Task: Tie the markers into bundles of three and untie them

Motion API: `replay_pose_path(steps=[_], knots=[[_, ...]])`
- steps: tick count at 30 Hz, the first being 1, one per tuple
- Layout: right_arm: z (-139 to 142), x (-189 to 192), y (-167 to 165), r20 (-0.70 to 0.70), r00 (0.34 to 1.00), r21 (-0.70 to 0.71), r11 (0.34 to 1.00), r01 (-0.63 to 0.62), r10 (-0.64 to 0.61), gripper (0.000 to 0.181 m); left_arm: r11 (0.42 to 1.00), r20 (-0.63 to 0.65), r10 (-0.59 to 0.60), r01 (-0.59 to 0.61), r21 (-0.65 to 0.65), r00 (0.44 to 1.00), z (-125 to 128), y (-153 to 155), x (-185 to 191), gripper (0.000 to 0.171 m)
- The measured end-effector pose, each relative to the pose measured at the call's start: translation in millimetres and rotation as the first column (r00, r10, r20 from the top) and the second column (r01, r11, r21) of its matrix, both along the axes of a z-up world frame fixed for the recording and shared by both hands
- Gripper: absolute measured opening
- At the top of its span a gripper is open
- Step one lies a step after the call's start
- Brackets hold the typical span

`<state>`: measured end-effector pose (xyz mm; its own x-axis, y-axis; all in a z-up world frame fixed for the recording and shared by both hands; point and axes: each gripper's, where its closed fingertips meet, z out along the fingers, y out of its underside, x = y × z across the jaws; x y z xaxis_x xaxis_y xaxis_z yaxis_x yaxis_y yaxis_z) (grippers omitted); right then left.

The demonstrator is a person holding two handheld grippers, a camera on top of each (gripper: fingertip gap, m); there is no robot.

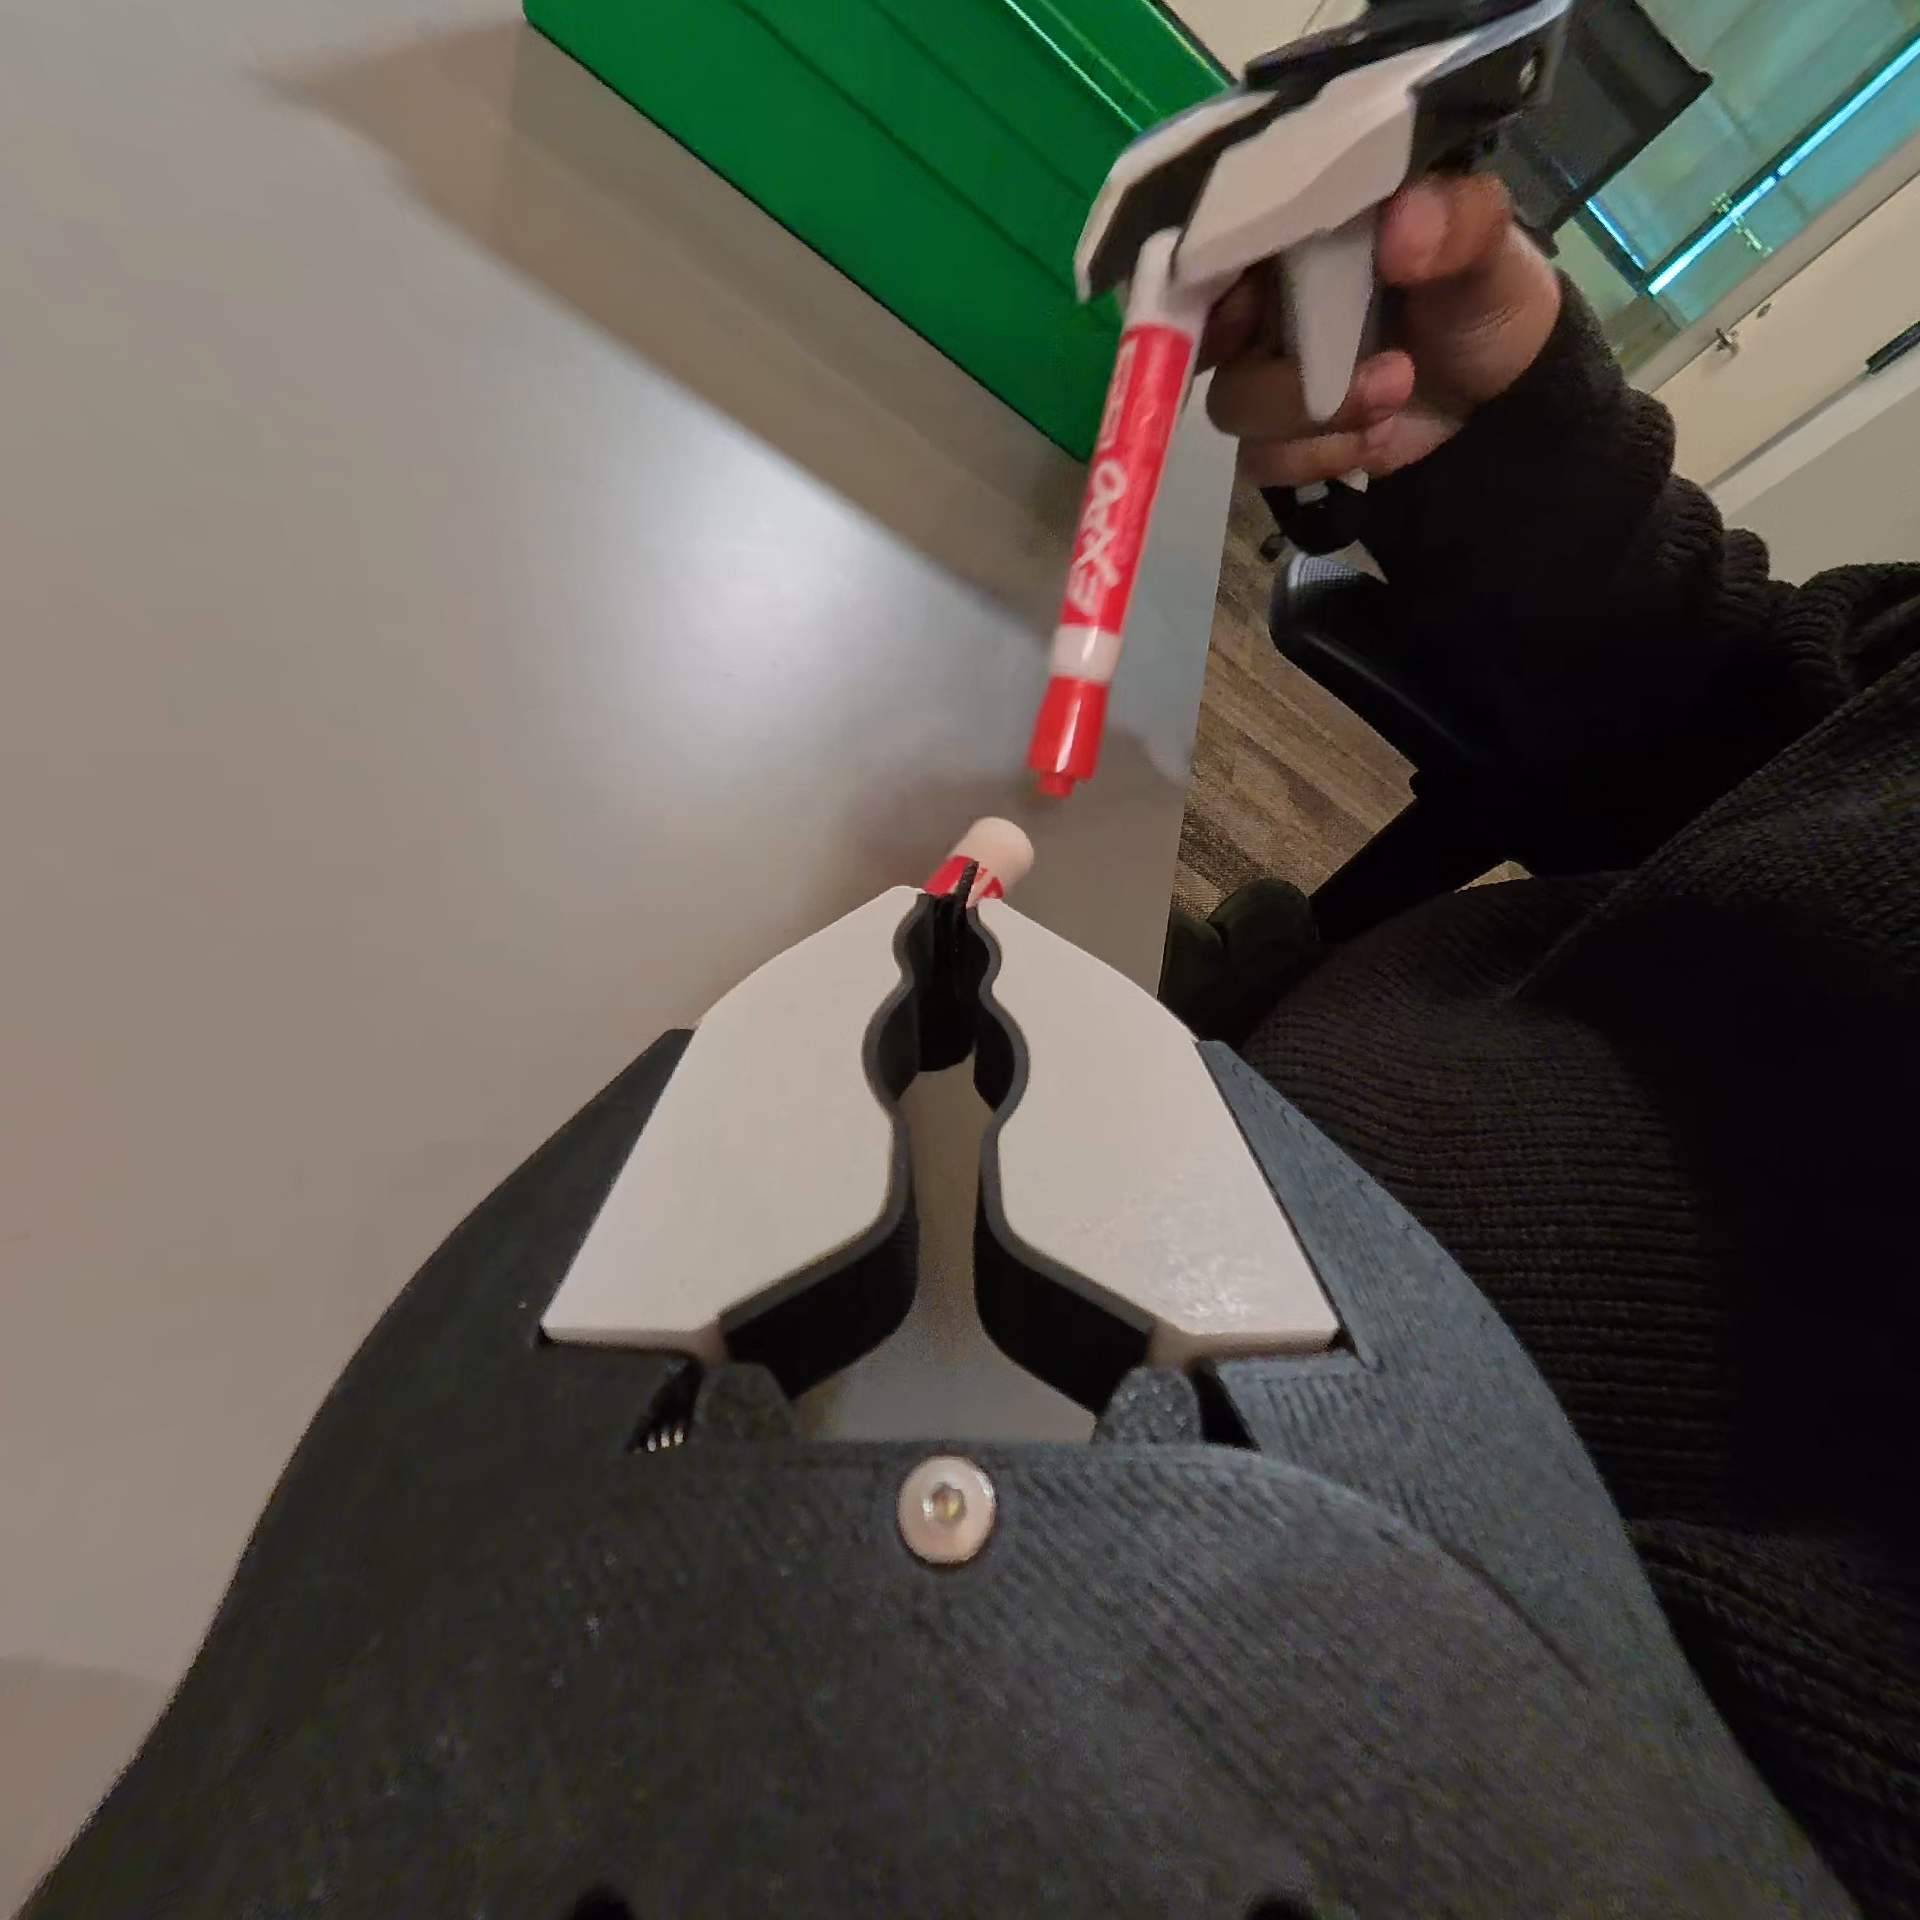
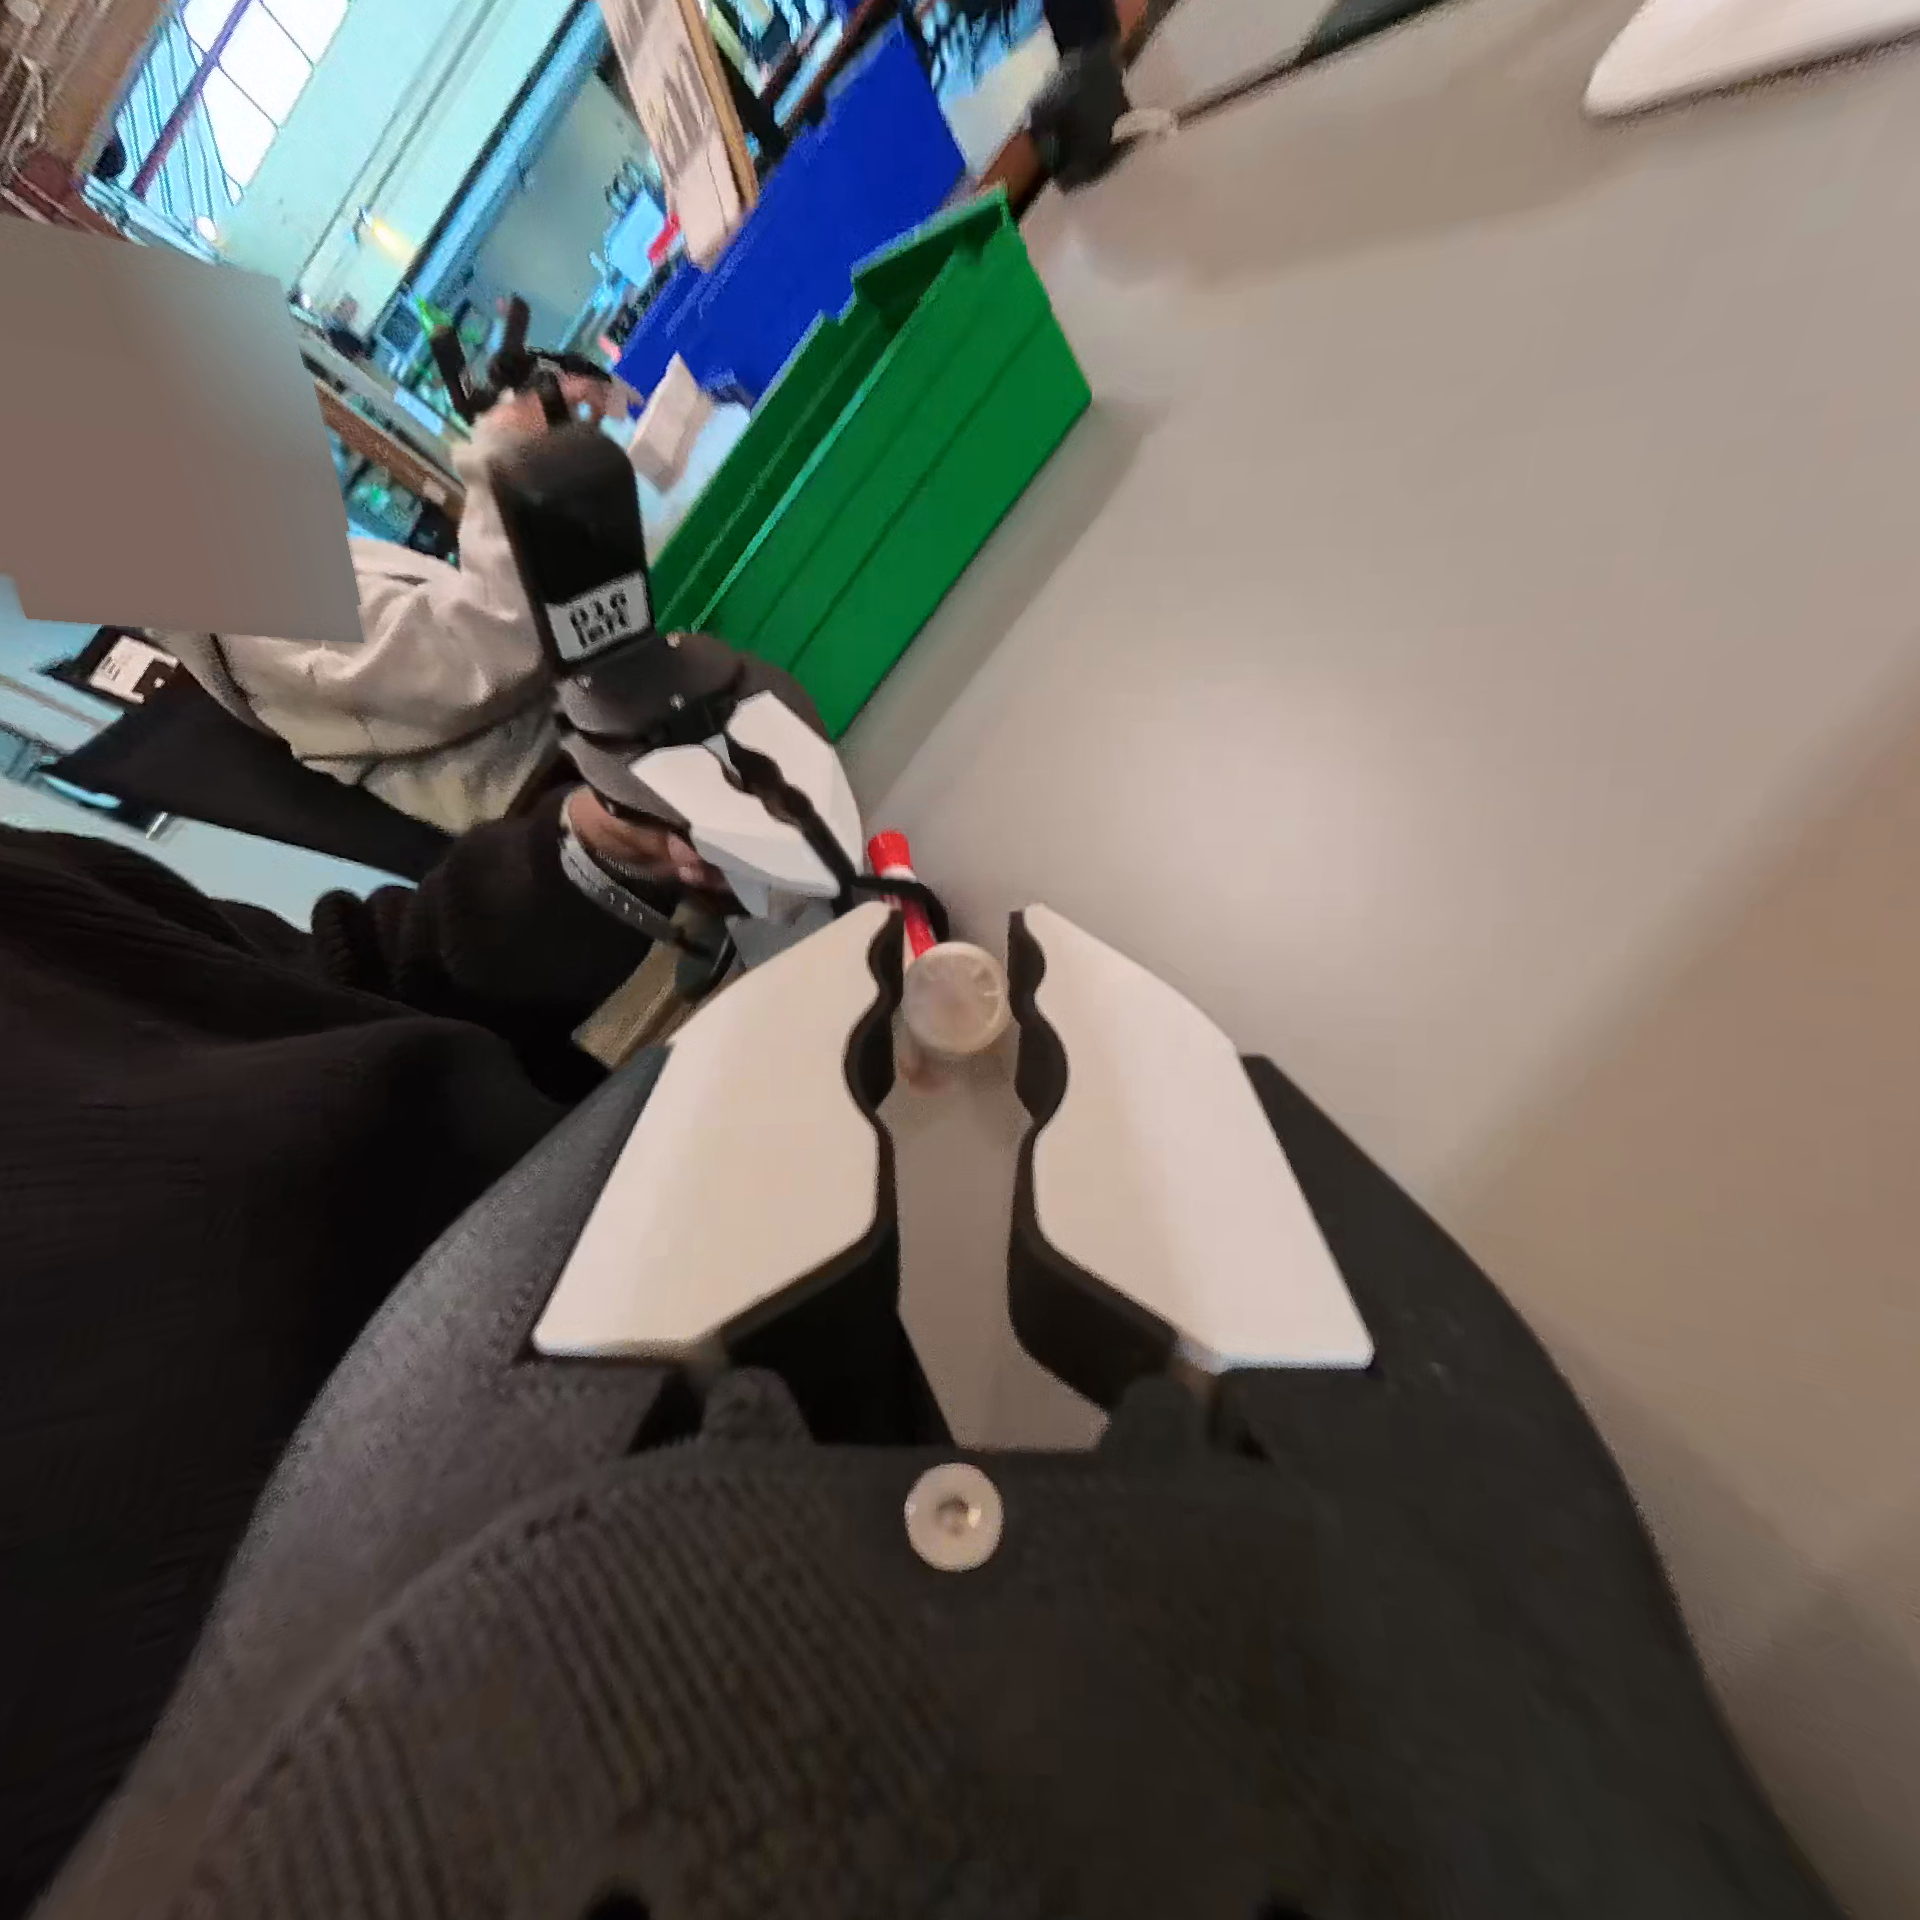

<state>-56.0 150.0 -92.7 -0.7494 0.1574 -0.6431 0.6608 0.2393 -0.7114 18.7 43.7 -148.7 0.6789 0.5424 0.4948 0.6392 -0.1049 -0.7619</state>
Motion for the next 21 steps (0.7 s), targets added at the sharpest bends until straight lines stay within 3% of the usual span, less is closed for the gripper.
replay_pose_path(steps=[6, 7, 11, 14, 15, 17, 19, 21], knots=[[62.3, -38.9, 36.7, -0.173, 0.946, -0.164, 0.955, 0.248, -0.275, 0.017, 1.0, 0.007, 0.007, -0.007, 0.004, 1.0, -0.5, -0.9, -1.2, 0.005], [75.5, -48.9, 50.4, -0.208, 0.913, -0.202, 0.929, 0.311, -0.351, 0.0, 1.0, 0.007, 0.008, -0.008, 0.003, 1.0, -0.5, -0.9, -1.2, 0.005], [118.7, -90.0, 125.7, -0.257, 0.712, -0.33, 0.751, 0.572, -0.654, 0.0, 1.0, 0.008, 0.009, -0.009, 0.002, 1.0, -1.0, -0.5, -1.1, 0.006], [104.8, -119.3, 178.8, -0.308, 0.566, -0.246, 0.638, 0.729, -0.765, 0.0, 1.0, 0.012, 0.007, -0.007, 0.003, 1.0, -1.3, 0.8, -1.2, 0.005], [96.5, -120.6, 183.9, -0.323, 0.565, -0.207, 0.639, 0.74, -0.759, 0.0, 1.0, 0.012, 0.005, -0.005, 0.001, 1.0, -1.6, 1.2, -1.2, 0.005], [84.7, -103.1, 160.7, -0.326, 0.678, -0.142, 0.743, 0.653, -0.658, 0.001, 1.0, 0.011, 0.006, -0.006, -0.004, 1.0, -1.7, 2.2, -1.9, 0.005], [60.9, -78.9, 121.3, -0.369, 0.786, 0.023, 0.84, 0.541, -0.496, 0.026, 1.0, 0.01, 0.005, -0.005, -0.005, 1.0, -1.4, 4.1, -2.7, 0.005], [21.1, -59.1, 92.4, -0.468, 0.827, 0.279, 0.836, 0.472, -0.311, 0.045, 1.0, 0.009, -0.003, 0.003, -0.01, 1.0, -1.5, 6.6, -2.8, 0.005]])
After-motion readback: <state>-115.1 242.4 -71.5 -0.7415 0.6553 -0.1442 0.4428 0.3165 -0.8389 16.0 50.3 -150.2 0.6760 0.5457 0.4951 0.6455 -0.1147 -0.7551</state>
